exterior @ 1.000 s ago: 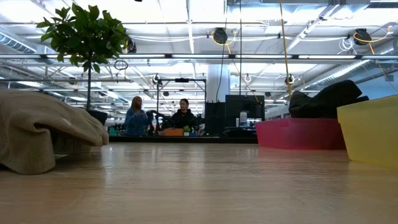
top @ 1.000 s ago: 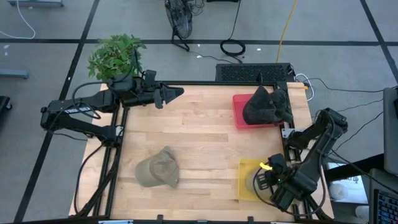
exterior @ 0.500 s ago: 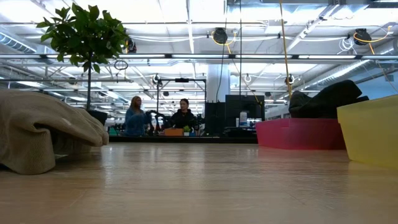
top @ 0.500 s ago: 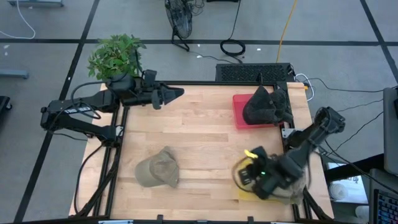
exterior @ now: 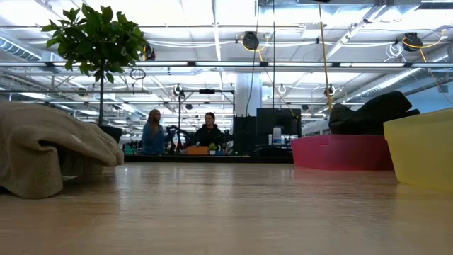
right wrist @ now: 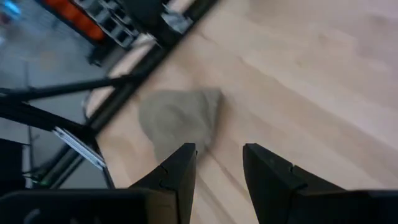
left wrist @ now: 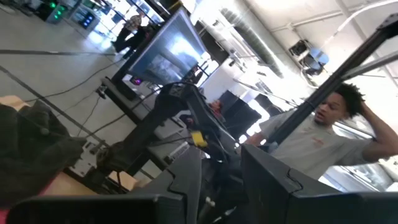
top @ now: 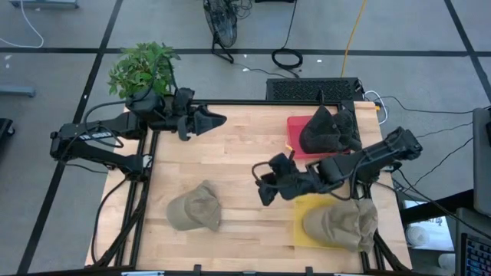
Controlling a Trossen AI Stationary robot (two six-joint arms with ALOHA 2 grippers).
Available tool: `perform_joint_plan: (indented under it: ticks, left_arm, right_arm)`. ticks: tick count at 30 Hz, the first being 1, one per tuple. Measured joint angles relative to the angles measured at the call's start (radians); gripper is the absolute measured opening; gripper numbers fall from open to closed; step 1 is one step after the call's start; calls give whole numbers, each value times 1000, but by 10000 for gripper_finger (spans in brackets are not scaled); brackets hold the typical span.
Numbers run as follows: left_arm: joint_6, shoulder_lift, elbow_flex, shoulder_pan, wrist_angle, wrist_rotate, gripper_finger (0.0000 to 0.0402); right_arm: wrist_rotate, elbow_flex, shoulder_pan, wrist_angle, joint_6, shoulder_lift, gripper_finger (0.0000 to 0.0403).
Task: Pick & Place hat
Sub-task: Put the brown cap into the yellow bin
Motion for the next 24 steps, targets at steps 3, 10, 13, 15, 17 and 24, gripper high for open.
perform_joint_plan:
  ticks: [3, 10, 13, 15, 17, 24]
  left_arm:
    - [1, -9, 0, 3, -1, 15, 115]
    - [6, -34, 0, 21, 4, 57, 115]
    - [8, -43, 0, 17, 4, 84, 115]
    - [9, -50, 0, 11, -2, 97, 115]
    - [9, -55, 0, 1, -5, 97, 115]
    - [9, -55, 0, -27, -26, 99, 115]
  right_arm:
    - [-19, 0, -29, 97, -89, 0, 119]
    - [-109, 0, -63, 274, -307, 0, 119]
    - [-132, 0, -87, 294, -314, 0, 119]
    - [-131, 0, -111, 271, -273, 0, 119]
    - [-130, 0, -130, 201, -211, 0, 118]
    - [-351, -4, -178, -34, -70, 164, 108]
